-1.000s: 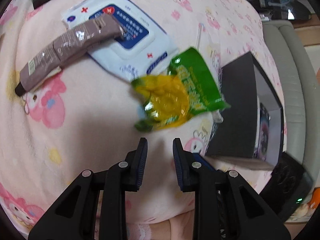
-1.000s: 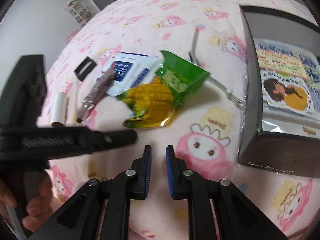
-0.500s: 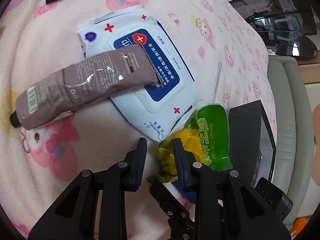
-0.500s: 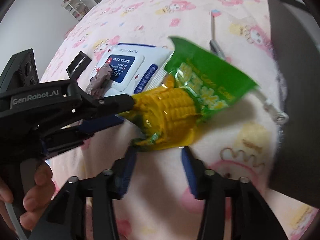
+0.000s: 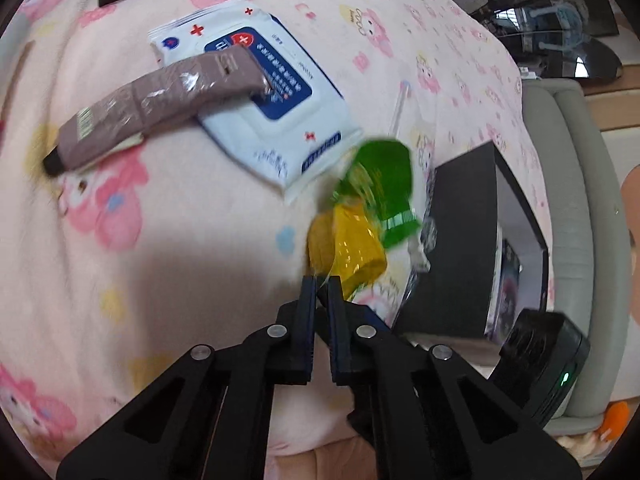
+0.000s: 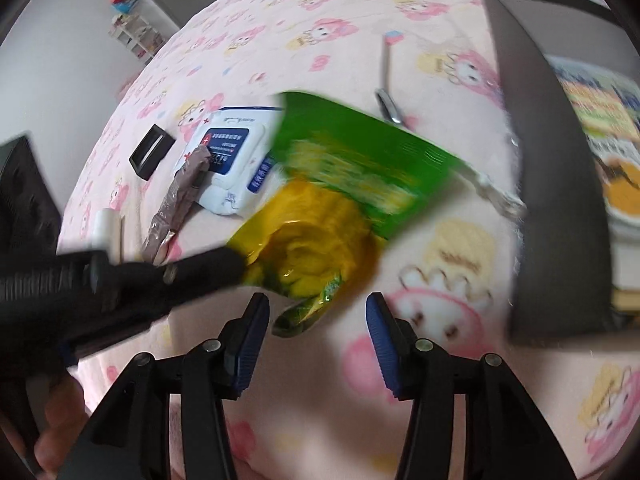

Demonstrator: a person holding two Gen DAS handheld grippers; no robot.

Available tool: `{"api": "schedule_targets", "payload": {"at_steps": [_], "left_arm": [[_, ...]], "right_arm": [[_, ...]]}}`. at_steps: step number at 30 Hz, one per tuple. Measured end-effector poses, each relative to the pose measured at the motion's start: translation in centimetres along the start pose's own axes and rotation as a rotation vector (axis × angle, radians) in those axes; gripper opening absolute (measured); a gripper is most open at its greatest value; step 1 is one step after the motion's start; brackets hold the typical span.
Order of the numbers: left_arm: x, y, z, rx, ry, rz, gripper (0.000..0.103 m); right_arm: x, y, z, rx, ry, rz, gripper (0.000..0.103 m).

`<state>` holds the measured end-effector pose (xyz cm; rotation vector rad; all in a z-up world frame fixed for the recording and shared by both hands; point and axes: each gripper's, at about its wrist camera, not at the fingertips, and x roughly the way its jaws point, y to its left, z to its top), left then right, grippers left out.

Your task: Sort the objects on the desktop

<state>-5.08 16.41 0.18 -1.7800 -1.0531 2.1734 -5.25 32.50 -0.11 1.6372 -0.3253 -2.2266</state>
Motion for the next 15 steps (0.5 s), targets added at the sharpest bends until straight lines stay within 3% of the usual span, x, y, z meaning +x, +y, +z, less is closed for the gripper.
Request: {"api": "schedule_targets", "payload": {"at_steps": [5,10,15], "left_arm": [[-0.2,2.5,-2.0,-0.122,0.065,-0.067,0.005],[-1.6,4.3,-1.6,-0.214,0.008,-0.094,0.005],[-1.4,4.2,-0.4,-0.22,-0.048,-0.123,0.012]], "right_arm": [[-0.8,0.1,-1.3,-0.029,0.023,-0.028,0.046],[-2.7,-1.0,-1.7,-0.02,-0.01,-0.041,0.046],[-2.9,0.0,-1.0,-0.067,-0.073,-0.04,0.046]]}}
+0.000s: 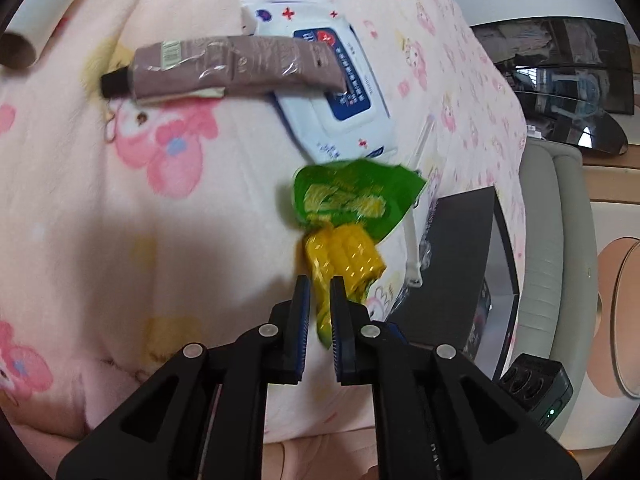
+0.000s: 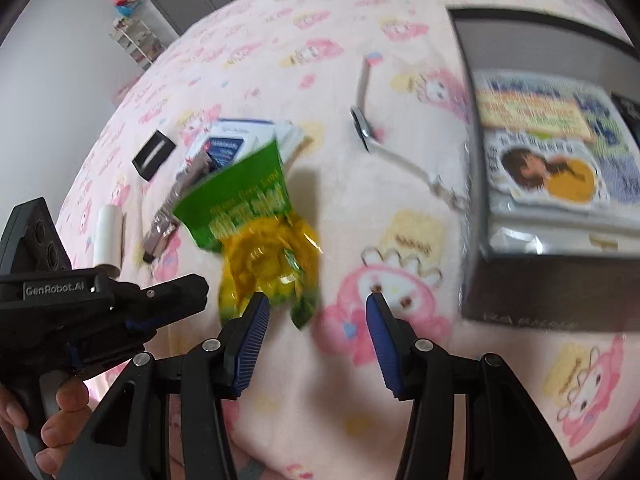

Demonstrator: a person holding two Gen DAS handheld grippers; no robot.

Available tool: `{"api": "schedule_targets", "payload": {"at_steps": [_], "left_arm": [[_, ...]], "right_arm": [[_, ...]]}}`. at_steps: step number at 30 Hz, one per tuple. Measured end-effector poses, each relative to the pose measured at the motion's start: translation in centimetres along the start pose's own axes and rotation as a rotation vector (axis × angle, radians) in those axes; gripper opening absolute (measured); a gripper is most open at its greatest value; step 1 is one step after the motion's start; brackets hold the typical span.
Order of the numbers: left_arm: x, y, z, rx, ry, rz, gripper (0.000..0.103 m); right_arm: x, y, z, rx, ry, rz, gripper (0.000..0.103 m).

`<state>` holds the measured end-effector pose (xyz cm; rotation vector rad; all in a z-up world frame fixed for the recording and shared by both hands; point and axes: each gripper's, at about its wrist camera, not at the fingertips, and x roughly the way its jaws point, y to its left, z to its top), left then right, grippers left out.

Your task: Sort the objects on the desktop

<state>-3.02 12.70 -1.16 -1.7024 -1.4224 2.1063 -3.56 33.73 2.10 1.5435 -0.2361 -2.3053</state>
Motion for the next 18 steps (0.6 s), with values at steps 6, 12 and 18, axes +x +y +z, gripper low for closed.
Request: {"api": "schedule_targets", "payload": {"at_steps": [6,12,18], "left_arm": [[1.3,1.0,1.6,-0.06,0.007,-0.055,0.016],[2.6,1.4,2.1,-0.096,0.02,-0.007,0.015],[2.6,1.3,1.9,-0.084,0.017,0.004,0.014]], "right_arm": [[3.0,0.8,1.4,-0.038,0.008,-0.001,0.046],[3.8,0.5,1.9,-0.035,0.009,0.05,0.046],[3.7,0.8,1.7,-0.048,0.028,0.102,0.027]]}}
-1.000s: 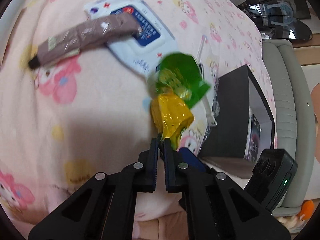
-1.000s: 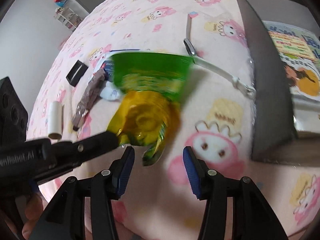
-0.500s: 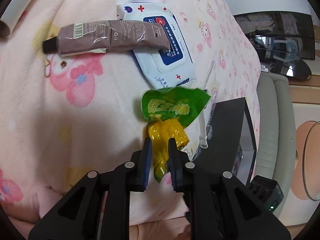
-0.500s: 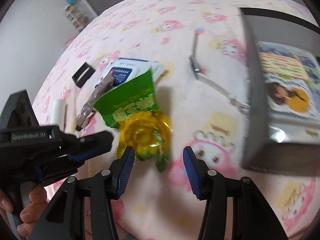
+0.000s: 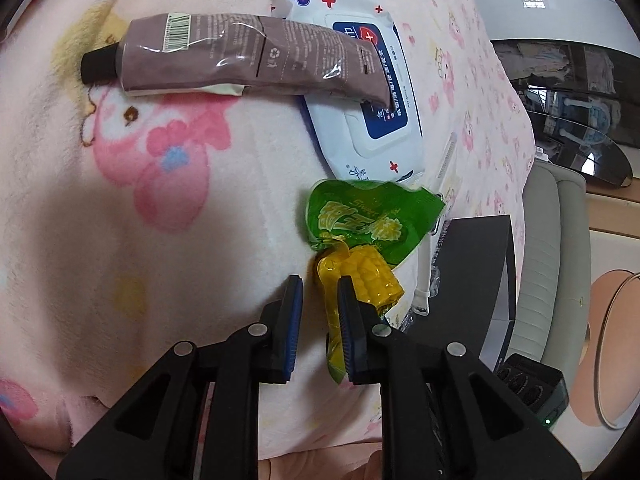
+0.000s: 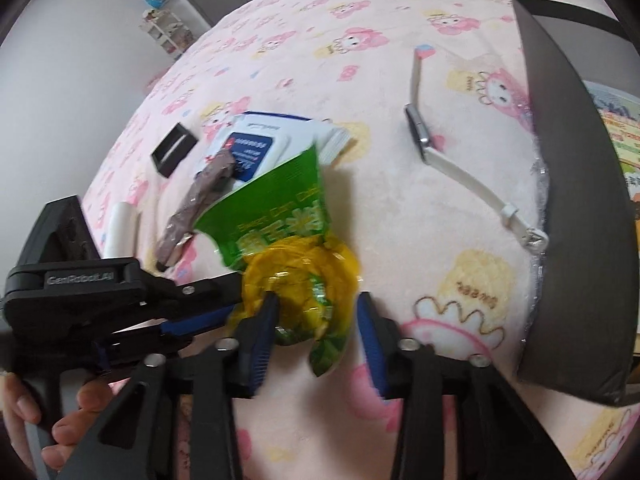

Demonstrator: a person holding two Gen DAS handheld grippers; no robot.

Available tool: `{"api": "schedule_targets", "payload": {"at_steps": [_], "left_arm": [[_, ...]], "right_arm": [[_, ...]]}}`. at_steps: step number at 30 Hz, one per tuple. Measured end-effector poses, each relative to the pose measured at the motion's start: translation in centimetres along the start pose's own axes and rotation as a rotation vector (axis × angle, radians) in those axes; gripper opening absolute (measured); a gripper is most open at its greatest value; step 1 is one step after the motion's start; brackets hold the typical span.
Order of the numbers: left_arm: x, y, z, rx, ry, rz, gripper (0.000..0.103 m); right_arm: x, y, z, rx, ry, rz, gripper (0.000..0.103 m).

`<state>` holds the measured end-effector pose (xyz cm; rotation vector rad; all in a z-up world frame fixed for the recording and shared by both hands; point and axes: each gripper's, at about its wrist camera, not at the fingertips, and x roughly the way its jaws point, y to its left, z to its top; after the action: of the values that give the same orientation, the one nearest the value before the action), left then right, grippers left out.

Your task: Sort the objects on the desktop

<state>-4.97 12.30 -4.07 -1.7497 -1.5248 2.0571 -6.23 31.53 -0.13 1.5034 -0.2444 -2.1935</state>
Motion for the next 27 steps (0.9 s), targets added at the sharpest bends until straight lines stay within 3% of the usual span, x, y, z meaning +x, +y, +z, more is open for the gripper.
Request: {"api": "schedule_targets", "payload": {"at_steps": [2,5,8,13,16,20,25,27], "left_arm": [[-0.3,-0.2,-0.1,0.017,-0.014,0.013,0.003],[-0.7,-0.2,-0.3,0.029,-0.025,0.018,0.004],[-0.7,-0.2,-0.8,0.035,-0.008,0.017,0.004],[-0.4,-0.5,-3.0,0.099,0.059,0.085,0.004],[0.2,-0.9,-3.3,0.112,0.089,0.071,0.005],[-0.1,-0.9,-3.1,0.099,0.07,0.043,0.007],[-0.3,-1.0,-3.0,0.069,0.06,-0.039,0.033],[-0.2,-1.3,-3.0,0.075,0.057,-0.039,0.038]], "right_arm": [[-0.1,0.6,-0.2,-0.034,0.005,-0.03,0.018],[-0.6,0.9,-0.5,-0.051,0.004,-0.037,0.011],[-1.7,1.1,-0.8,-0.057,-0.008,-0.035,0.011],[-4.5,2.0,-2.8,-0.102,-0.019,-0.062,0.011],[-5.5,2.3,-4.9,-0.107,0.03,0.018,0.009],[-5.9,1.9,-6.2,-0.134,0.045,-0.077,0.009],[-6.8,-0.6,-4.4,-0.031,0.007,-0.071,0.009],[-6.6,-1.1,-3.5,-0.011,0.003,-0.071,0.012]]}}
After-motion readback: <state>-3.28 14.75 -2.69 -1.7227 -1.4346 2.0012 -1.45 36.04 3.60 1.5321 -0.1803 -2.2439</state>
